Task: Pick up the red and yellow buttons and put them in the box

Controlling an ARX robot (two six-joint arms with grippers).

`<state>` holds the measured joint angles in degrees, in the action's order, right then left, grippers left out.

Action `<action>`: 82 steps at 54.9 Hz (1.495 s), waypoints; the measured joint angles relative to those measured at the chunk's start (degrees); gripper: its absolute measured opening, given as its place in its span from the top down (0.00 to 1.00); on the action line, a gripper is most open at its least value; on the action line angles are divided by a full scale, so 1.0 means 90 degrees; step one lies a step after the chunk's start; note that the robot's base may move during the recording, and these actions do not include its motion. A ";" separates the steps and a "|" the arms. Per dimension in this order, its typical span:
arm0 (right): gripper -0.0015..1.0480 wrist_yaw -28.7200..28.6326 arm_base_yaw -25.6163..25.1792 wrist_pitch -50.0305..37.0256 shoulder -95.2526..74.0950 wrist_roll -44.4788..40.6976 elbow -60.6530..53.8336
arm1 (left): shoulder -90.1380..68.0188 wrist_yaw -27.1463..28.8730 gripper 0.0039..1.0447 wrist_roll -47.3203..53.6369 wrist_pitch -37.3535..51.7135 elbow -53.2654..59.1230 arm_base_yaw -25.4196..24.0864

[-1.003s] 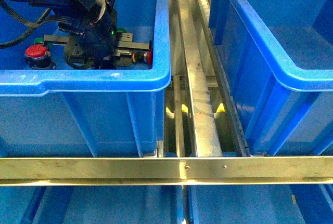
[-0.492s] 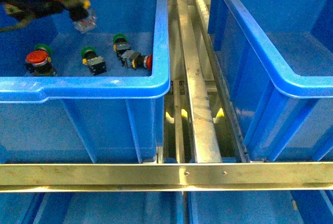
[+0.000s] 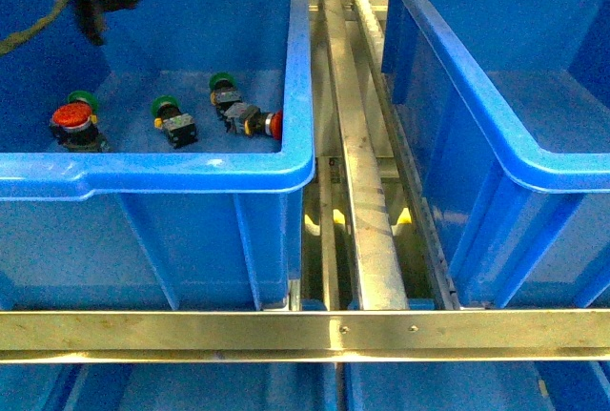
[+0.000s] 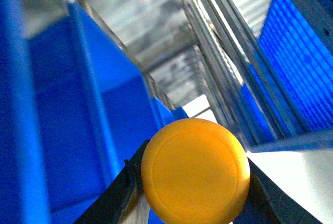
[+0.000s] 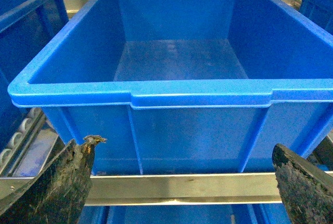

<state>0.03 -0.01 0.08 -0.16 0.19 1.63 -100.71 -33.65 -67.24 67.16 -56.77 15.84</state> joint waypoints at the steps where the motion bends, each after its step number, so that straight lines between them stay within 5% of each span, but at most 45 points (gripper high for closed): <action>1: 0.06 0.0000 0.0000 0.0000 0.0000 0.0000 0.0000 | -0.0029 -0.0017 0.70 -0.0029 0.0002 -0.0051 0.0053; 17: 0.06 -0.0002 0.0000 0.0000 0.0000 0.0000 0.0000 | -0.0712 -0.0398 0.70 -0.0168 -0.0350 -0.1151 0.1137; 27: 0.06 0.0250 0.0070 -0.0148 -0.0075 -0.0090 -0.0032 | -0.0814 -0.0408 0.70 -0.0015 -0.0571 -0.1287 0.1314; 29: 0.06 0.1069 0.0124 -0.1098 -0.0544 -0.0512 -0.0041 | -0.0816 -0.0393 0.70 0.0007 -0.0593 -0.1290 0.1314; 31: 0.06 0.1236 -0.0032 -0.2055 -0.1105 -0.0872 -0.0005 | -0.0816 -0.0396 0.70 0.0027 -0.0605 -0.1290 0.1311; 34: 0.06 0.0758 -0.0656 -0.3871 -0.2392 -0.1384 0.0146 | -0.0816 -0.0357 0.70 0.0085 -0.0644 -0.1290 0.1307; 40: 0.06 -0.0311 -0.1627 -0.5637 -0.4369 -0.1341 0.1105 | -0.0814 -0.0372 0.70 0.0163 -0.0668 -0.1285 0.1319; 46: 0.06 -0.0408 -0.1977 -0.4915 -0.5447 0.0112 0.2608 | -0.0814 -0.0274 0.70 0.0177 -0.0658 -0.1265 0.1299; 51: 0.06 -0.0532 -0.1870 -0.4199 -0.5860 0.2278 0.3592 | -0.0811 -0.0211 0.70 0.0182 -0.0627 -0.1258 0.1263; 58: 0.06 -0.0527 -0.0816 -0.4515 -0.6152 0.5906 0.4075 | -0.0809 -0.0134 0.70 0.0172 -0.0520 -0.1229 0.1263; 62: 0.06 -0.0214 0.0267 -0.5217 -0.6545 0.7837 0.4073 | -0.0787 -0.0058 0.70 0.0100 -0.0328 -0.1224 0.1200; 69: 0.06 0.0423 0.1642 -0.5795 -0.7329 0.9068 0.4010 | -0.0763 0.0024 0.70 -0.0061 -0.0131 -0.1222 0.1139; 82: 0.06 0.0780 0.2263 -0.6008 -0.7881 0.9321 0.4007 | -0.0748 0.0063 0.70 -0.0192 -0.0029 -0.1222 0.1158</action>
<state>7.05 20.36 -54.00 -71.09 84.07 37.69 -107.44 -33.08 -68.97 66.89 -67.77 26.26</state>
